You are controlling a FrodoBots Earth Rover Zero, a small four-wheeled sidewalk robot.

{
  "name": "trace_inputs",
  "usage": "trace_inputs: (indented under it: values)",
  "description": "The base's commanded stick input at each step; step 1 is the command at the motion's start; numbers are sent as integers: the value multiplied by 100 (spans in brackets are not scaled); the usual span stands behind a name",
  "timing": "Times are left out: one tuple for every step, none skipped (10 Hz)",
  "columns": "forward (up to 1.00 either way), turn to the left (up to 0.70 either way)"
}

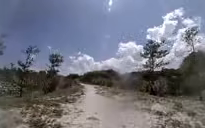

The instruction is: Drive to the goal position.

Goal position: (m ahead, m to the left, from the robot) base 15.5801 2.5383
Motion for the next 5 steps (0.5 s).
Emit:
trace_inputs:
  values:
    - [85,-1]
    - [85,-1]
    - [85,-1]
    - [85,-1]
    - [85,-1]
